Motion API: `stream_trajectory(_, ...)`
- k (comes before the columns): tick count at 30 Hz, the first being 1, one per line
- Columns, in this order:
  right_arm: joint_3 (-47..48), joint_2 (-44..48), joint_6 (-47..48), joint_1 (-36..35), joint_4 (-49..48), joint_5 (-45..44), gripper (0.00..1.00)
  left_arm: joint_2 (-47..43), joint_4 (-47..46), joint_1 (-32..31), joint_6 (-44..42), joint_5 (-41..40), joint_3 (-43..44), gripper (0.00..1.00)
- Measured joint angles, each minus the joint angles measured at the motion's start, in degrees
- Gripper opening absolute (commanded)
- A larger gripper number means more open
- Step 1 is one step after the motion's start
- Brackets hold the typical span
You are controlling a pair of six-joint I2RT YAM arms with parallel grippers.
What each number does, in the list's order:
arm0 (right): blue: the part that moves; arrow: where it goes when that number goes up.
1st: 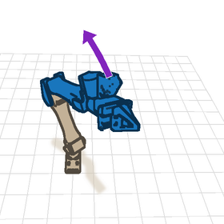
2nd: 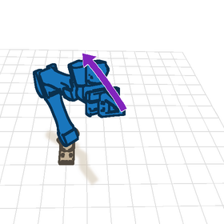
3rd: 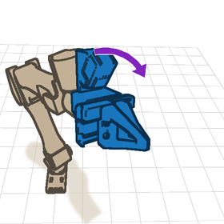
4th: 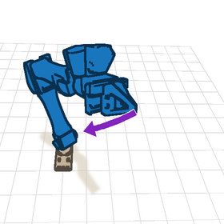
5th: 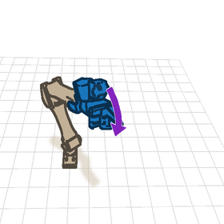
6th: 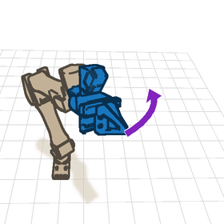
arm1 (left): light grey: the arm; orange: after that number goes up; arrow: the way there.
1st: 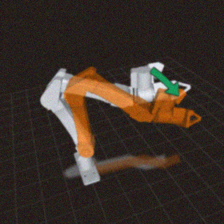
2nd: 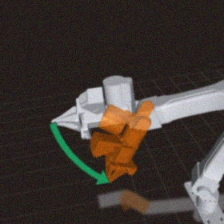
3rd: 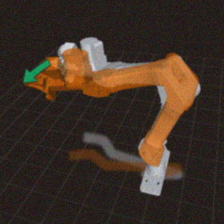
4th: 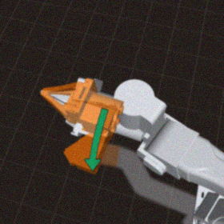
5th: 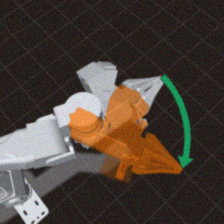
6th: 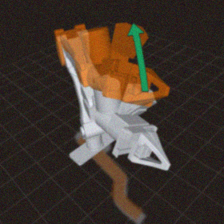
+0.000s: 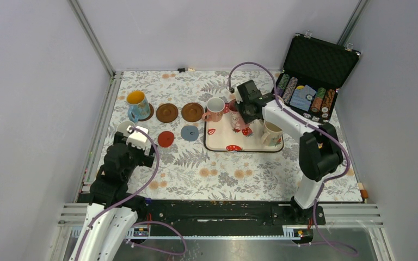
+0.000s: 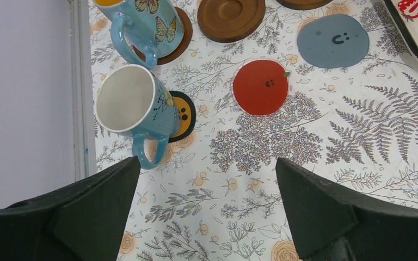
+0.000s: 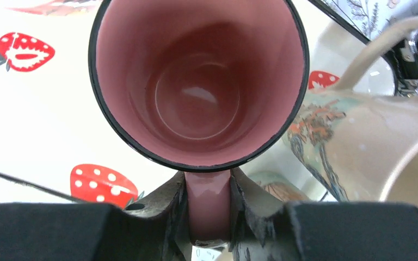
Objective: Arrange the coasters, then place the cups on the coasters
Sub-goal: Pick up the cup from the tray.
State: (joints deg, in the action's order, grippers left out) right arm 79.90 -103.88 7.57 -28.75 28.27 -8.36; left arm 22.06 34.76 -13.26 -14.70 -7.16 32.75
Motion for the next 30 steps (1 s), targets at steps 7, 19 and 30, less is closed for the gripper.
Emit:
stream_trajectory(7, -0.1, 7.6, 0.1, 0.0, 2.4, 0.9, 0.00, -0.3, -0.1, 0.5, 0.0, 0.0, 0.0, 0.99)
stream_trajectory(19, 17.0, 11.9, -0.4, -3.5, 11.5, 3.6, 0.00, -1.8, -0.2, 0.9, 0.2, 0.5, -0.1, 0.99)
stream_trajectory(30, 52.5, -6.4, 0.0, -19.7, 14.7, 4.3, 0.00, -4.0, -0.2, 2.1, 0.2, 1.4, -0.2, 0.99)
